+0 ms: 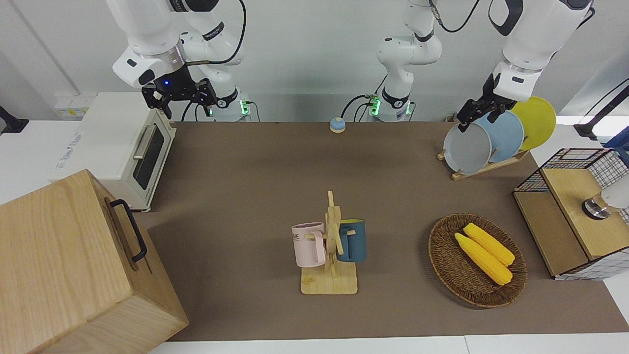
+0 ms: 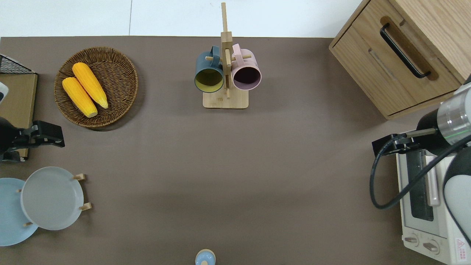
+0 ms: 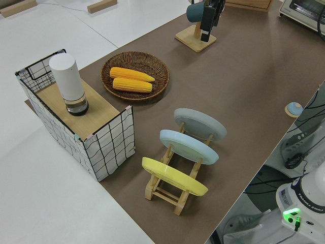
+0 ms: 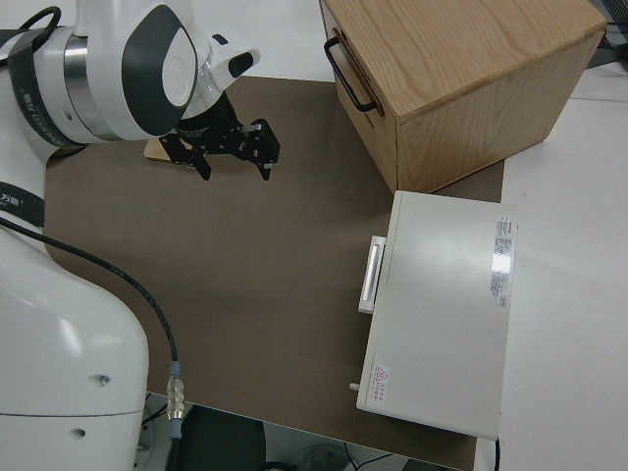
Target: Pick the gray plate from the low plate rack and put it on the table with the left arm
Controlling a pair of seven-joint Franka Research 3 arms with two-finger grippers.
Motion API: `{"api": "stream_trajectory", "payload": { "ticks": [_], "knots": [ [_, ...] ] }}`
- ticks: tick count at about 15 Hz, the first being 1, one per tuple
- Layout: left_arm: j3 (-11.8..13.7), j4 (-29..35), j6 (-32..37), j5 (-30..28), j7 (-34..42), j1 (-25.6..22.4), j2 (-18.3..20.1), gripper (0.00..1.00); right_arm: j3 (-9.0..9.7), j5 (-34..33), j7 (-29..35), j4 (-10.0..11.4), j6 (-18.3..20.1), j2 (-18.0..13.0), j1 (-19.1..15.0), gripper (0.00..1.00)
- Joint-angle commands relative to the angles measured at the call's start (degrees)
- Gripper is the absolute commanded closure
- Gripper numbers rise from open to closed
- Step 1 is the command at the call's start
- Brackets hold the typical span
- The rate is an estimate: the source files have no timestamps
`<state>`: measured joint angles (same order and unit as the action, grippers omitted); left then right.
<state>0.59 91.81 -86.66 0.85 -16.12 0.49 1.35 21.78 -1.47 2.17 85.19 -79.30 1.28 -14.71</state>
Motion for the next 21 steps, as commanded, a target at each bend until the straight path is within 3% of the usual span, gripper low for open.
{"api": "stream_trajectory", "payload": {
  "ticks": [1,6,8,15,21],
  "knots": [
    [0.46,0.48,0.71,1.08,-0.49,0.83,0.59,0.00,1.34,-0.38,0.73,-0.55,0.82,-0.14,-1.47,0.017],
    [0.55,0.48,0.79,1.43,-0.84,0.83,0.67,0.00,1.34,-0.38,0.73,-0.55,0.82,-0.14,-1.47,0.017],
    [0.46,1.00,0.88,5.89,-0.32,0.92,1.20,0.00,1.34,-0.38,0.73,-0.55,0.82,-0.14,-1.47,0.017],
    [0.38,13.21,0.88,20.57,2.14,2.59,4.36,0.00,1.34,-0.38,0.73,-0.55,0.82,-0.14,-1.47,0.017],
    [0.55,22.00,0.62,27.09,5.84,2.24,4.63,0.00,1.34,-0.38,0.73,-0.55,0.82,-0.14,-1.47,0.017]
  ]
}}
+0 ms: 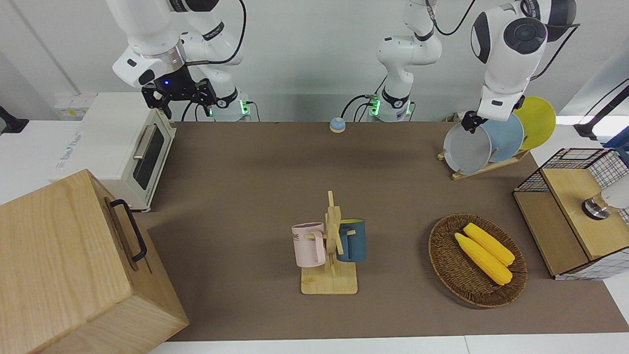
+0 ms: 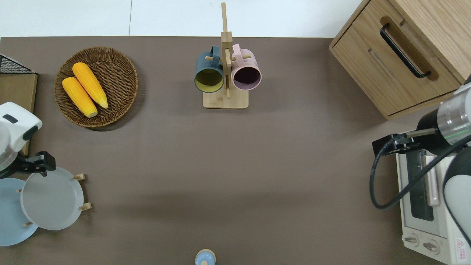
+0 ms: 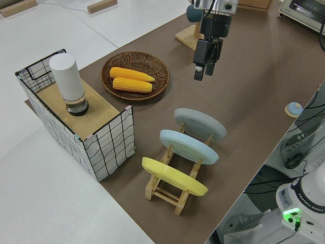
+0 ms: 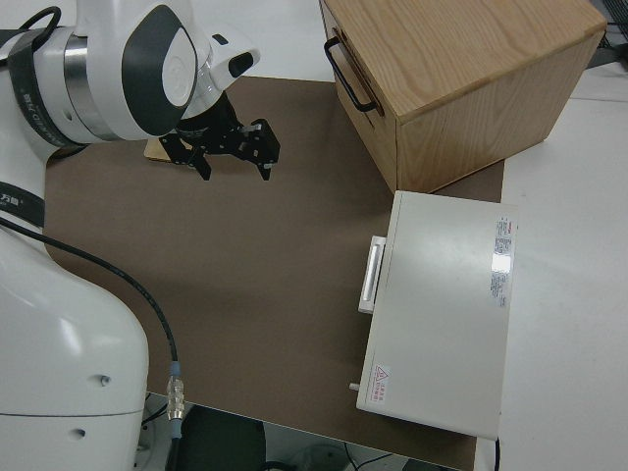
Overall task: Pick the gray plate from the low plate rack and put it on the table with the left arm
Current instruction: 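Move the left gripper down onto the gray plate in the rack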
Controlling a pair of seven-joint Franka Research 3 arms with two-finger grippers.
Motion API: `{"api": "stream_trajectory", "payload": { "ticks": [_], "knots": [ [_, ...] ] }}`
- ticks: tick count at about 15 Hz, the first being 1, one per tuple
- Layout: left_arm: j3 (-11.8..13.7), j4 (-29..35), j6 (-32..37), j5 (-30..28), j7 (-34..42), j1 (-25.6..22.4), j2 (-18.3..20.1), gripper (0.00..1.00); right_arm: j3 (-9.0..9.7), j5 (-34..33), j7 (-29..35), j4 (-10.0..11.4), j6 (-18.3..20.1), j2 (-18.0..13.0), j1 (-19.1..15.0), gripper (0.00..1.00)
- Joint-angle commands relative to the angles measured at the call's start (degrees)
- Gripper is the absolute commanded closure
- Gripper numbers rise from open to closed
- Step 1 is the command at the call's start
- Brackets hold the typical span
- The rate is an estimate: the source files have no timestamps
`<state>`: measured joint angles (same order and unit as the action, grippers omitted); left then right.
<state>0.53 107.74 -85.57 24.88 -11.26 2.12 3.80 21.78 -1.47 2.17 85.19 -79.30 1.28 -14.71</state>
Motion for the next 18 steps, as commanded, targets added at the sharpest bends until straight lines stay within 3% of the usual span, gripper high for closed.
{"api": "stream_trajectory", "payload": {
  "ticks": [1,8,9,11,12,14,18],
  "knots": [
    [0.70,7.47,-0.64,3.33,0.97,0.43,2.01,0.00,1.34,-0.38,0.73,-0.55,0.82,-0.14,-1.47,0.017],
    [3.51,12.67,-4.25,4.65,0.80,0.25,0.69,0.02,1.34,-0.38,0.73,-0.55,0.82,-0.14,-1.47,0.017],
    [3.60,12.76,-4.34,5.17,0.71,0.25,0.51,0.10,1.34,-0.38,0.73,-0.55,0.82,-0.14,-1.47,0.017],
    [3.78,13.03,-5.12,5.44,-0.08,0.17,-0.10,0.51,1.34,-0.38,0.73,-0.55,0.82,-0.14,-1.47,0.017],
    [3.78,13.11,-5.13,5.44,-0.17,0.17,-0.19,0.60,1.34,-0.38,0.73,-0.55,0.82,-0.14,-1.47,0.017],
    [3.95,13.20,-5.56,5.44,-0.17,-0.10,-0.63,0.66,1.34,-0.38,0.73,-0.55,0.82,-0.14,-1.47,0.017],
    [4.74,13.38,-6.27,5.44,-0.17,-0.19,-0.98,0.66,1.34,-0.38,0.73,-0.55,0.82,-0.14,-1.47,0.017]
  ]
}}
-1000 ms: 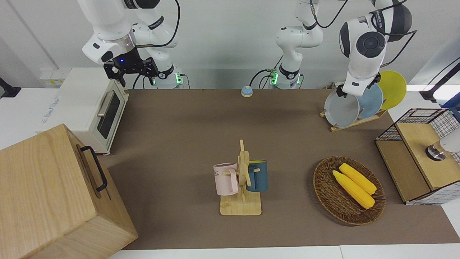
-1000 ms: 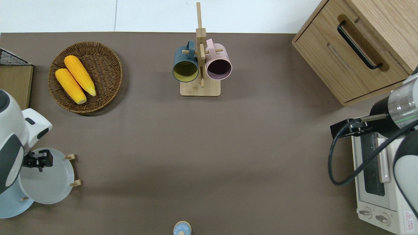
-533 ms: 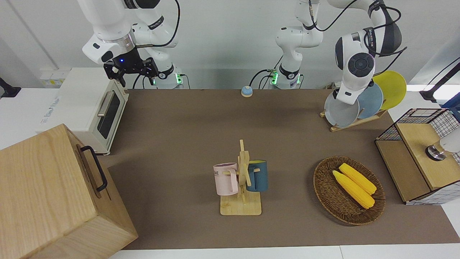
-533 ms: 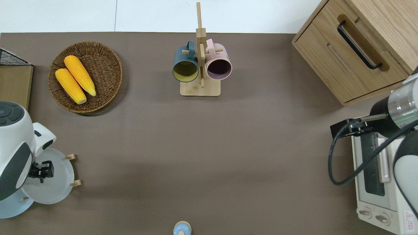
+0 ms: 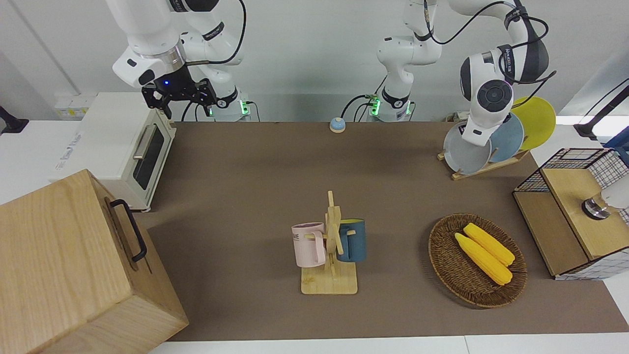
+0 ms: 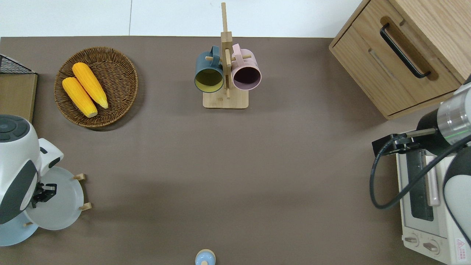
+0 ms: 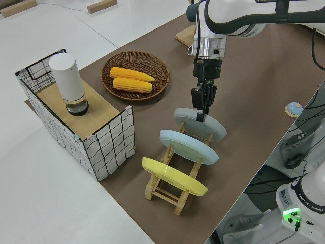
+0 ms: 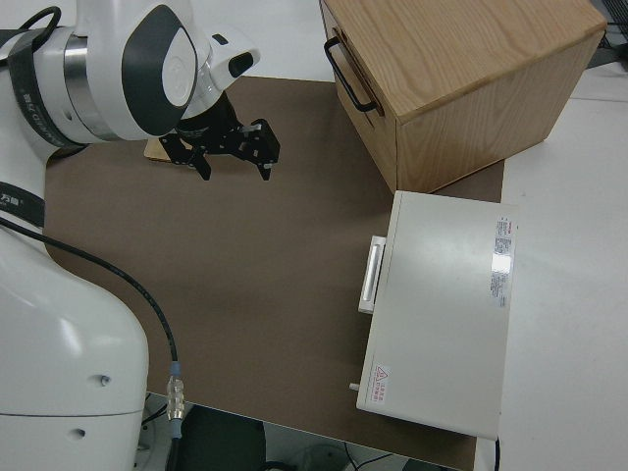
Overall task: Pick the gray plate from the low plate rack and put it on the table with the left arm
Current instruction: 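Move the left gripper down onto the gray plate in the rack, then close the left gripper on the gray plate's rim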
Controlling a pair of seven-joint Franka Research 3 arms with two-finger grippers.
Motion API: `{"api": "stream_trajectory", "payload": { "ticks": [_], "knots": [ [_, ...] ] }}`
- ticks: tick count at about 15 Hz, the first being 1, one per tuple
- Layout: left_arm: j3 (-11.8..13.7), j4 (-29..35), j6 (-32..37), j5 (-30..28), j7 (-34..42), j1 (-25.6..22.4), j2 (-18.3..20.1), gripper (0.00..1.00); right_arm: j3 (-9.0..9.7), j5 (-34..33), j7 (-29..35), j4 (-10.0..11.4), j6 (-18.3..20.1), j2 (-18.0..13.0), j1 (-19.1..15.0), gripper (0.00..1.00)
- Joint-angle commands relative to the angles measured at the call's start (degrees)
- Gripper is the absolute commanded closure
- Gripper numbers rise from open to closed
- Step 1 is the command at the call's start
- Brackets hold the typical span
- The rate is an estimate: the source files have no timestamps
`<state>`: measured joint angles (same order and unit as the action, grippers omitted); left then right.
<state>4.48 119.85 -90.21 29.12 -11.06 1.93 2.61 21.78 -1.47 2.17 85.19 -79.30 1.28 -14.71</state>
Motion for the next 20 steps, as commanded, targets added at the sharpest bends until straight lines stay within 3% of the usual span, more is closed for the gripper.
{"api": "stream_trajectory", "payload": {
  "ticks": [1,2,5,6,12,20],
  "knots": [
    [1.23,1.35,-1.98,1.20,-0.36,0.09,0.21,0.67,1.34,-0.38,0.73,-0.55,0.82,-0.14,-1.47,0.017],
    [1.23,1.35,-2.07,1.20,-0.36,0.09,0.21,0.69,1.34,-0.38,0.73,-0.55,0.82,-0.14,-1.47,0.017],
    [1.23,1.26,-2.07,1.11,-0.36,0.09,0.21,0.94,1.34,-0.38,0.73,-0.55,0.82,-0.14,-1.47,0.017],
    [1.23,1.26,-1.99,1.11,-0.36,0.09,0.21,0.98,1.34,-0.38,0.73,-0.55,0.82,-0.14,-1.47,0.017],
    [1.23,-1.63,-0.67,0.85,0.34,0.27,1.08,1.00,1.34,-0.38,0.73,-0.55,0.82,-0.14,-1.47,0.017],
    [-0.17,-11.64,9.87,-5.02,1.22,1.14,1.87,1.00,1.34,-0.38,0.73,-0.55,0.82,-0.14,-1.47,0.017]
  ]
}}
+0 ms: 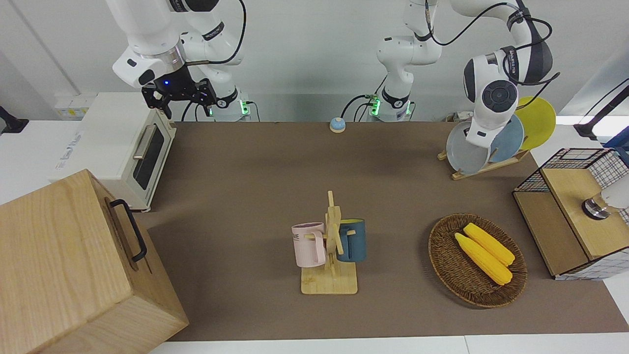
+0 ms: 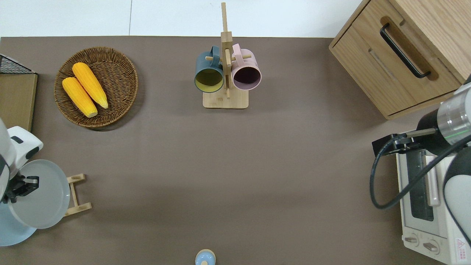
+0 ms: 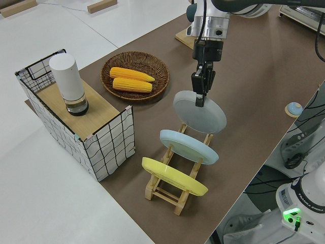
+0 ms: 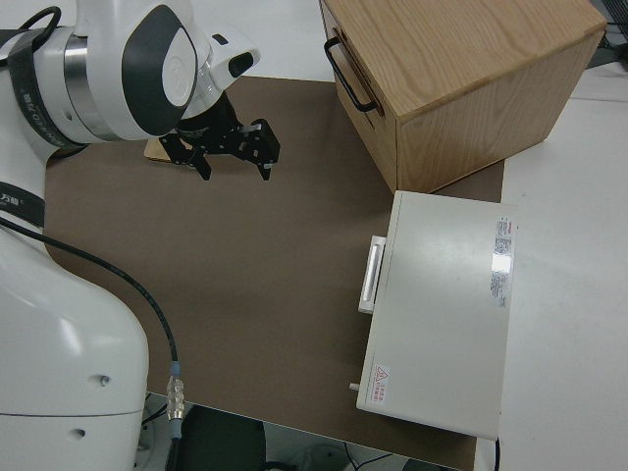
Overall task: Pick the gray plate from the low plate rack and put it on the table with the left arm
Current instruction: 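Close the left gripper on the gray plate's rim, then lift the gray plate out of the rack, carry it farther out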
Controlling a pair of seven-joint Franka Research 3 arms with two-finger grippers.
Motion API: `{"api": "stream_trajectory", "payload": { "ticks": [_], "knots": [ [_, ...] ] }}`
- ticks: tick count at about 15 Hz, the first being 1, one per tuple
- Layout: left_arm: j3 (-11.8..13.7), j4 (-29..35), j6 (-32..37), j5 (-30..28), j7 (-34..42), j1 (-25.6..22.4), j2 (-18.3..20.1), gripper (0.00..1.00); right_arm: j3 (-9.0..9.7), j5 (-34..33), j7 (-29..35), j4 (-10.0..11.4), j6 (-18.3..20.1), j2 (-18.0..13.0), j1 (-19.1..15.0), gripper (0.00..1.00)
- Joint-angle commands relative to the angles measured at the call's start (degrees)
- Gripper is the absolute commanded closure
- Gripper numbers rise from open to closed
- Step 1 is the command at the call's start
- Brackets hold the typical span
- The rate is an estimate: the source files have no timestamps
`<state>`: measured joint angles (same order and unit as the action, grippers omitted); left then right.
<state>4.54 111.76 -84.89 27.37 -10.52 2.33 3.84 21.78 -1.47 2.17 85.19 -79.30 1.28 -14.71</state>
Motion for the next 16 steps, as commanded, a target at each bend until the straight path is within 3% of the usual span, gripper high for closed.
{"api": "stream_trajectory", "payload": {
  "ticks": [1,5,8,11,16],
  "knots": [
    [-0.24,-4.35,4.90,-6.69,0.59,0.75,0.81,1.00,1.34,-0.38,0.73,-0.55,0.82,-0.14,-1.47,0.017],
    [-0.32,-5.33,4.82,-18.99,-1.07,0.75,0.90,1.00,1.34,-0.38,0.73,-0.55,0.82,-0.14,-1.47,0.017],
    [-0.32,-3.40,0.62,-28.76,-1.52,0.66,0.73,1.00,1.34,-0.38,0.73,-0.55,0.82,-0.14,-1.47,0.017],
    [-1.99,0.89,-4.39,-32.73,-1.43,0.75,0.73,1.00,1.34,-0.38,0.73,-0.55,0.82,-0.14,-1.47,0.017],
    [-6.73,9.43,-16.00,-33.09,-4.50,0.75,0.81,1.00,1.34,-0.38,0.73,-0.55,0.82,-0.14,-1.47,0.017]
  ]
}}
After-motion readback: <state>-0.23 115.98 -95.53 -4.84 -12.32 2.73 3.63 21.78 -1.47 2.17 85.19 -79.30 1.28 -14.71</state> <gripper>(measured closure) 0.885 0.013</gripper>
